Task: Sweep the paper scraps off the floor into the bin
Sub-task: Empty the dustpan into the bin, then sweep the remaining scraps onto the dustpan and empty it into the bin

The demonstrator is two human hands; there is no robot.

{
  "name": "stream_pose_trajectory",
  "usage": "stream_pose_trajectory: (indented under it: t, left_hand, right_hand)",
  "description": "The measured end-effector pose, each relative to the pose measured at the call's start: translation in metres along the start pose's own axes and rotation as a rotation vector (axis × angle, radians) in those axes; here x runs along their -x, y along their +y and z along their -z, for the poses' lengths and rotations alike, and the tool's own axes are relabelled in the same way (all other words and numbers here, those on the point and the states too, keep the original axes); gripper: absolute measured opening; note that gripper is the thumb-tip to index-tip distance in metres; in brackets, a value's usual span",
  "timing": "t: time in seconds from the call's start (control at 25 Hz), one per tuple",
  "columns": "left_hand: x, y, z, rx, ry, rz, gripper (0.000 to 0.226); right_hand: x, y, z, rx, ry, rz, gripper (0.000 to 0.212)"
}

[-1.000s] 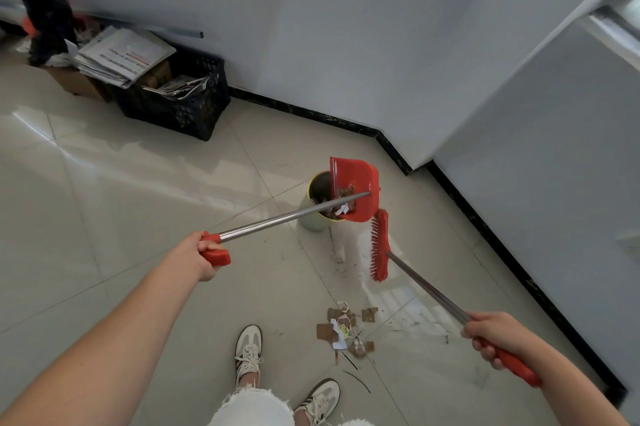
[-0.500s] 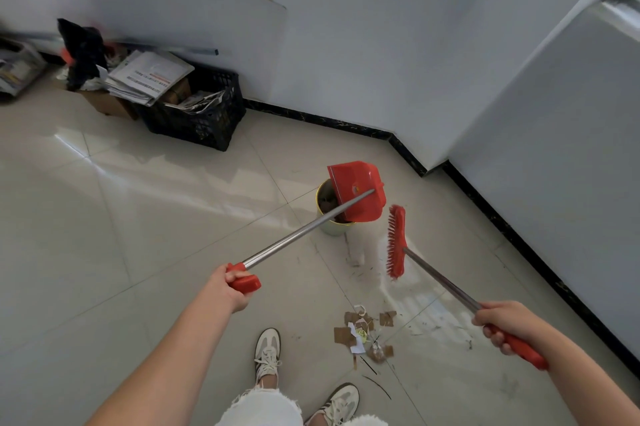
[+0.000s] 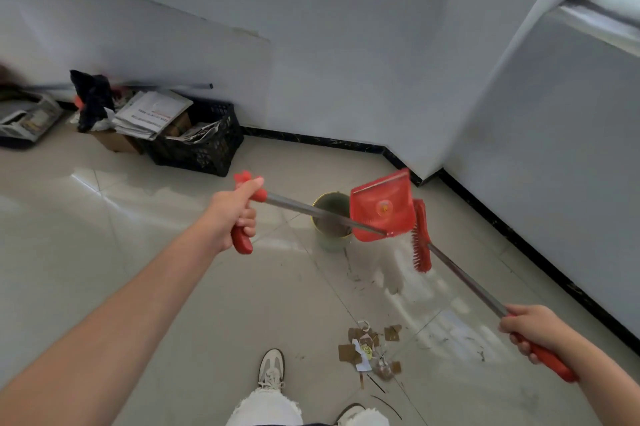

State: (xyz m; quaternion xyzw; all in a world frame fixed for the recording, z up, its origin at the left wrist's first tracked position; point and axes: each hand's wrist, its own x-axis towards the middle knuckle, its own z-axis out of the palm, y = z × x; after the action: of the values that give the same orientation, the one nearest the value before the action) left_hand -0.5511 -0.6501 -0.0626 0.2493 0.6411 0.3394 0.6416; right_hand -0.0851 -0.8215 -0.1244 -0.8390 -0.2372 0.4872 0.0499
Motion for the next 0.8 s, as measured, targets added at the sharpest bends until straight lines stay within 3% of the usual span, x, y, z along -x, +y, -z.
stream_pose_trajectory:
  t: [0.12,0.2,0.32,0.64,0.8]
  left_hand:
    - [0.018,0.004,-0.067,-0.439,-0.103,-0.236,0.041]
    - [0.019,-0.014,-0.105,-0.583,-0.094,-0.325,0.053]
    - [0.013,-0.042,-0.136,-0.76,-0.044,-0.401,0.048]
    - [-0.026,-0.056,-0.14,-1.329,-0.295,-0.674,0.046]
    - [-0.07,-0.055,-0.146,-1.486,-0.417,-0.661,0.048]
  right_hand:
    - [-0.011,-0.006,0.01,0.092,0.047,0.04,0.038]
    - [-0.025,-0.017,0.019,0.166,0.092,0.056,0.026]
    - [-0.045,-0.024,0.033,0.217,0.121,-0.001,0.022]
    - [-0.075,-0.031,0.025,0.379,0.192,-0.143,0.021]
    - [-0.087,-0.074,0.017,0.422,0.243,-0.169,0.019]
